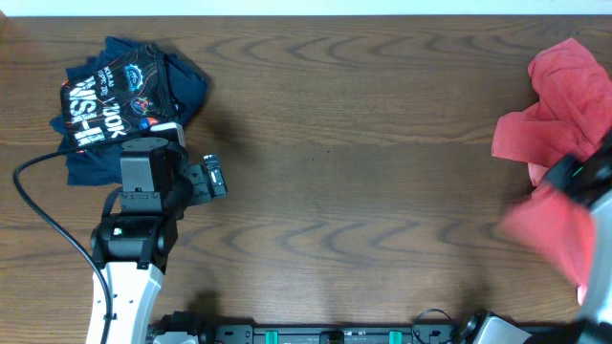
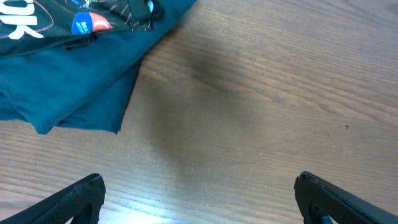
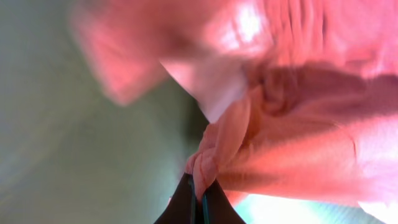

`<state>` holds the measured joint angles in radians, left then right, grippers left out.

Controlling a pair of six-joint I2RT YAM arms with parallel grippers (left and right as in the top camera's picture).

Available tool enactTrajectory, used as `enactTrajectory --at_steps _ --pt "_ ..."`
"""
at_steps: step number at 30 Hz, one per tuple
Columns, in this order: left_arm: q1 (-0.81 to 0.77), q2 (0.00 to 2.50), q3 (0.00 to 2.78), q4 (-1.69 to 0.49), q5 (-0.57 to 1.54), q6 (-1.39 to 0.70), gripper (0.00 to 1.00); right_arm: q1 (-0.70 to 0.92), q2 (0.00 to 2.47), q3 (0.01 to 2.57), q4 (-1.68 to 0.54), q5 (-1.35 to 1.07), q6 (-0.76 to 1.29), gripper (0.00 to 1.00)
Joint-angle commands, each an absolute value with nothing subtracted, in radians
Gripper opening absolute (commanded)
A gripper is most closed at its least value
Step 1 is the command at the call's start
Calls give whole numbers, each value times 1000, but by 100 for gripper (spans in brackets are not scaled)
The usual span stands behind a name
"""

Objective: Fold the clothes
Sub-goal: 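Lift the coral shirt with the right gripper and drag it toward center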

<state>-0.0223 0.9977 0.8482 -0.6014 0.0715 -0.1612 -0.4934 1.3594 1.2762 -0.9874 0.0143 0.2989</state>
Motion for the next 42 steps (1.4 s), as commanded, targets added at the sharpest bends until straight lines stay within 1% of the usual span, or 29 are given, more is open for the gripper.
enactTrajectory --at_steps 1,3,5,8,12,17,21,25,26,27,28,29,32,33,34,36,38,40,42 --pt "-18 997 865 -601 70 -171 98 -450 1321 1499 -1081 -194 164 1" --pt "-18 997 865 -601 70 -171 98 -402 1321 1586 -1152 -267 103 1" --pt "-18 997 865 -601 70 -171 98 -323 1320 1649 -1207 -379 -12 1" --pt "-18 997 865 -601 71 -171 98 -193 1320 1676 -1232 -539 -138 1" --pt "-18 997 865 -601 71 -171 98 -19 1331 1663 -1225 -551 -135 1" --pt "-18 997 865 -601 71 -171 98 186 1375 1634 -1139 -555 -128 1" --pt "-18 997 865 -601 71 -171 98 308 1423 1631 -1052 -546 -129 1" --pt "-18 997 865 -610 71 -205 98 379 1493 1631 -984 -487 -119 1" --pt "-18 997 865 -614 71 -206 98 388 1508 1631 -979 -463 -108 4" --pt "-18 997 865 -618 71 -205 98 394 1526 1631 -976 -421 -93 14" --pt "-18 997 865 -621 71 -205 98 395 1538 1631 -977 -371 -74 21" --pt "-18 997 865 -622 71 -205 98 394 1548 1631 -978 -308 -41 25" --pt "-18 997 865 -627 71 -205 98 366 1557 1631 -981 -52 144 38" --pt "-18 997 865 -627 72 -208 98 348 1552 1632 -984 17 202 48" --pt "-18 997 865 -627 89 -218 98 327 1545 1632 -989 57 237 54" --pt "-18 997 865 -627 154 -236 98 284 1530 1632 -1009 79 247 56" --pt "-19 1004 865 -624 232 -252 98 234 1518 1632 -1058 91 247 56" --pt "-22 1020 863 -625 294 -273 98 173 1516 1632 -1145 128 255 52" --pt "-43 1048 857 -628 337 -282 98 112 1519 1628 -1235 187 311 52"
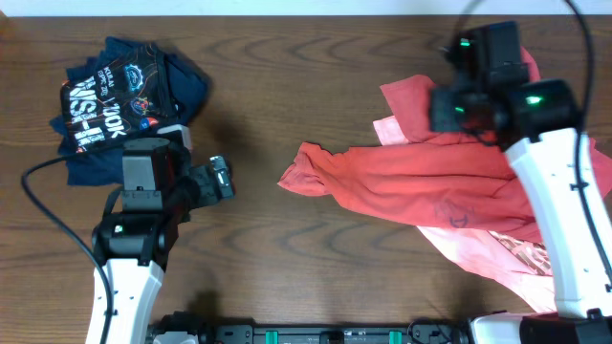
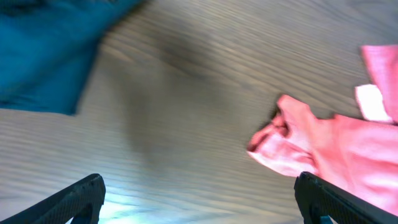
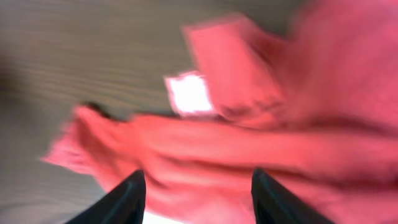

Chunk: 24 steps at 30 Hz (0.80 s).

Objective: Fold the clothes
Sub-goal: 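Lift the coral shirt with the right gripper and drag it toward center, then grasp the coral shirt's left edge with the left gripper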

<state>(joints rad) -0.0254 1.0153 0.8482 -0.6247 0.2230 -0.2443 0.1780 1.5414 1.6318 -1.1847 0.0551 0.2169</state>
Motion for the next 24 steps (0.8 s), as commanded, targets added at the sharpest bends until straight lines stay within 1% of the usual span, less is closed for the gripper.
enactTrajectory --at_steps 1,7,11,16,24 --pt "-61 1065 854 -628 347 -292 98 75 1520 1622 -1279 210 336 52" --pt "-229 1203 849 -619 359 -413 98 -72 1519 1607 -1393 206 344 57" --pt "-370 1326 849 -553 359 -479 98 -134 1518 1607 -1433 190 343 61" --pt "-522 1494 849 -381 359 -601 98 -174 1518 1606 -1456 176 332 62" --pt "-656 1680 849 -76 358 -752 98 -176 1518 1606 -1459 174 318 62"
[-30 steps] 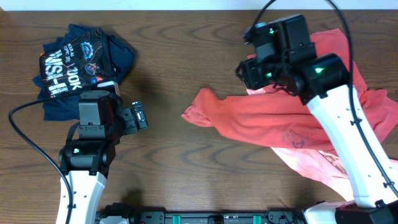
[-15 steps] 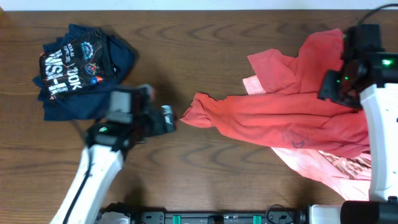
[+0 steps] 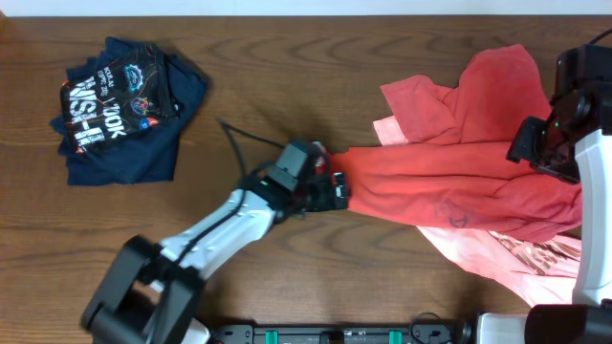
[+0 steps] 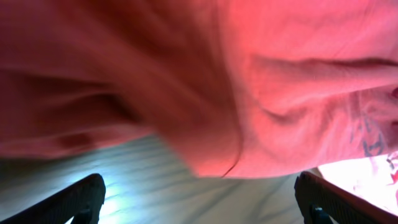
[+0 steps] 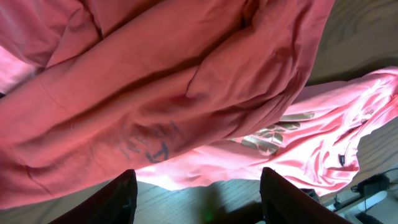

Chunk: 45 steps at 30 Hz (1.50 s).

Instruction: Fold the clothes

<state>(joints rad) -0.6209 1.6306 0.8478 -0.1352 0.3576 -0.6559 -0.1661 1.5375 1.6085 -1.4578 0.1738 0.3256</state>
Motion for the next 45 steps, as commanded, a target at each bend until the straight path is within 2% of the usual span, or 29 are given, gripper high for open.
enactTrajectory --at_steps 1,4,5,8,10,11,15,20,22,23,24,32,37,40,45 --pt "-669 1699 849 -38 358 -774 98 -176 1518 1606 -1460 174 316 62" --pt "-697 1746 849 61 353 -823 100 -176 1518 1606 -1460 171 312 62" --pt "-704 1759 849 93 350 -826 90 -176 1518 1606 -1460 171 312 62" --pt "-708 1778 849 154 348 -825 38 -176 1518 1606 -1459 171 313 62" --pt "-700 1774 850 186 343 -825 9 -177 1518 1606 -1459 171 313 62" --pt "-693 1769 850 205 345 -825 6 -176 1518 1606 -1459 171 313 61" --pt "-646 1710 872 266 373 -825 6 -176 1518 1606 -1460 131 267 59" --pt "-548 1575 950 283 374 -803 6 -176 1518 1567 -1466 -62 112 49" --pt "-493 1521 979 282 374 -786 6 -175 1518 1520 -1459 -185 20 28" --pt "-464 1498 991 282 374 -786 6 -175 1518 1493 -1454 -232 -16 22" --pt "-432 1473 1001 282 374 -786 6 -175 1518 1458 -1447 -273 -44 20" --pt "-238 1361 1011 278 375 -787 6 -89 1518 1139 -1256 -408 -129 15" --pt "-184 1335 1011 269 375 -786 6 -1 1518 956 -1018 -408 -128 15" --pt "-166 1329 1011 252 375 -786 6 35 1518 886 -910 -408 -96 21" --pt "-147 1330 1011 200 374 -747 6 74 1525 832 -858 -432 -76 20"
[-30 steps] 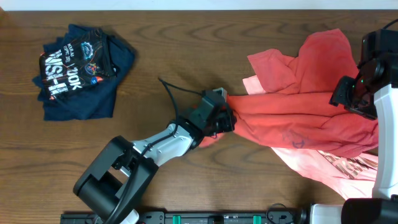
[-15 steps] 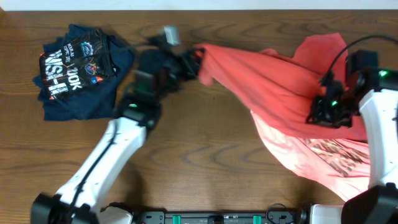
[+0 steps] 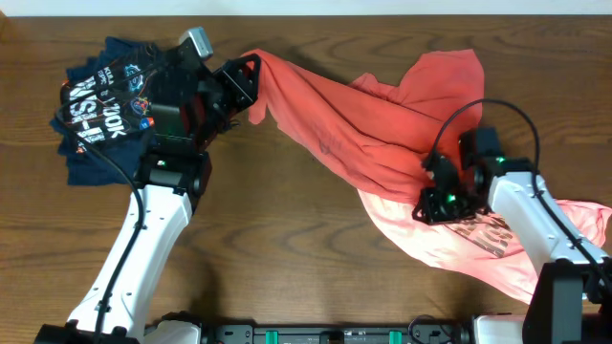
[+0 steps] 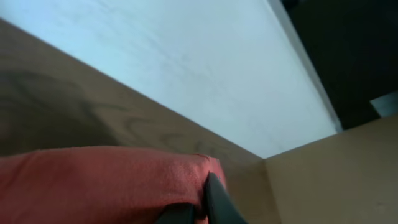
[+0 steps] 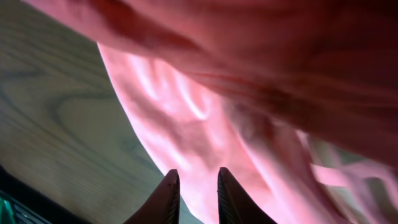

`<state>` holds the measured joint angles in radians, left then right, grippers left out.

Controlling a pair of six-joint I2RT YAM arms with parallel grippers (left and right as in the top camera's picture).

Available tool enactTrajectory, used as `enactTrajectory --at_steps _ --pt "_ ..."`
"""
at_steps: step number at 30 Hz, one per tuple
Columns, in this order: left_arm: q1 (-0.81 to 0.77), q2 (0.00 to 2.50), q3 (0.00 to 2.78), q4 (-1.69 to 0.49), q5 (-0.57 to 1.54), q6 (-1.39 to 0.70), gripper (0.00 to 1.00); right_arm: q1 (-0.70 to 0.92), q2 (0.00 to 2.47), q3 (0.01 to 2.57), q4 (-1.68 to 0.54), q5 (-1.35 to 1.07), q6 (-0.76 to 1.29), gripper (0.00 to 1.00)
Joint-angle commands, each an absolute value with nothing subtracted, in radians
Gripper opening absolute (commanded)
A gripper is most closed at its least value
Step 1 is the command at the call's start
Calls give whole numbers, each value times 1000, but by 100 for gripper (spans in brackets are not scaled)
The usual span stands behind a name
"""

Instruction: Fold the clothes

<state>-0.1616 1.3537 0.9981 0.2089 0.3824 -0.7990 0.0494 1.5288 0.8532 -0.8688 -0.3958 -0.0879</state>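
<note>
A red shirt (image 3: 373, 134) stretches from the back left down to the middle right. My left gripper (image 3: 251, 91) is shut on its left end and holds it up off the table. In the left wrist view the red cloth (image 4: 93, 180) is pinched in that gripper (image 4: 202, 202). A pink garment (image 3: 478, 253) lies partly under the red shirt at the right. My right gripper (image 3: 430, 205) hovers at its left edge. Seen from the right wrist, this gripper (image 5: 196, 186) has a narrow gap between its fingers, with pink cloth (image 5: 186, 124) behind them.
A folded navy printed shirt (image 3: 115, 105) lies at the back left, just left of my left gripper. Bare brown tabletop (image 3: 287, 248) fills the middle and front. A black cable (image 3: 459, 119) loops above my right arm.
My left gripper was open at the red shirt's left end at mid-table. Now it is shut on that end at the back left. My right gripper has moved from the right edge to the pink garment, fingers closer together.
First my right gripper held the red shirt bunched at the right edge, with my left open by the navy shirt. Then the red shirt lay spread over the right half and my right gripper was open. My left gripper reached its left end, and now holds it stretched leftward.
</note>
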Motion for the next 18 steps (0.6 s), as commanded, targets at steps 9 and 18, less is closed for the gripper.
enactTrajectory --at_steps 9,18 --pt "-145 1330 1011 176 374 -699 6 159 1562 813 -799 -437 -73 18" --pt "-114 1330 1011 173 374 -669 6 168 1718 813 -681 -352 -17 14"
